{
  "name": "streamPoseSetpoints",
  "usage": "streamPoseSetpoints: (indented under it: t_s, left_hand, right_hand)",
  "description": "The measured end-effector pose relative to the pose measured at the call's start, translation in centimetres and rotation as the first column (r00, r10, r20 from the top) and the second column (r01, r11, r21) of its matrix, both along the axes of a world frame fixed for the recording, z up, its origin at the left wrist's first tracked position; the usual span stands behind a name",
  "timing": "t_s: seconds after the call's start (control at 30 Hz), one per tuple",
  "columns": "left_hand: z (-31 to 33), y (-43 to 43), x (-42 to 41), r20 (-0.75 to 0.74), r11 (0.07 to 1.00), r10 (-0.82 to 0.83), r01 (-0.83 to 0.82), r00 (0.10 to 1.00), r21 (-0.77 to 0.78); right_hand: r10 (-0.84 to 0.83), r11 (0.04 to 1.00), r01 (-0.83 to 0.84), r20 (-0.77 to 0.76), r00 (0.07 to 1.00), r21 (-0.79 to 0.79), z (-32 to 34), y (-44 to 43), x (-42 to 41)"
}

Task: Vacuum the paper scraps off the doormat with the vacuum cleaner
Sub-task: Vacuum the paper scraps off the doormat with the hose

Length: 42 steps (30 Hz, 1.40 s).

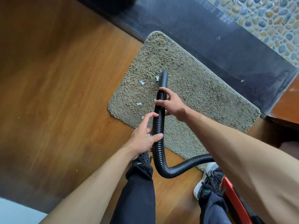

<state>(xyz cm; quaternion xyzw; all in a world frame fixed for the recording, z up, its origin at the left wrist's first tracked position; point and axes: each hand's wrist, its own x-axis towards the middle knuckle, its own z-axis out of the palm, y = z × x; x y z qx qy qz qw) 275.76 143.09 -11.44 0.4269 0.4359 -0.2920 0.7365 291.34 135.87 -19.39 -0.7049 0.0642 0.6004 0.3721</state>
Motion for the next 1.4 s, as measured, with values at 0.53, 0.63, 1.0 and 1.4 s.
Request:
streamPoseSetpoints:
  t_s: [0.53,0.63,1.0,1.4]
  left_hand:
    - [1.6,-0.5,-4.7,-0.072,0.993,0.115,-0.116,0.991,-0.019]
    - [1.5,-0.6,-5.2,-0.077,0.990,0.137,-0.139,0.988,-0.023]
    - [0.9,0.3,-6.1,-0.074,0.977,0.210,-0.213,0.975,-0.032]
    - [0.8,-1.6,-3.9,-0.040,0.996,0.063,-0.065,0.997,-0.063]
  right_hand:
    - [0.192,0.981,-0.192,0.018,0.981,-0.006,0.0,1.8,-5.1]
    - [0.225,0.974,-0.225,0.035,0.974,-0.010,-0.2,2.1,-5.5]
    - [0.286,0.958,-0.286,0.035,0.958,0.001,0.0,4.4,-6.0]
    - [0.072,0.996,-0.073,-0.018,0.997,-0.050,0.6,-0.6,-4.0]
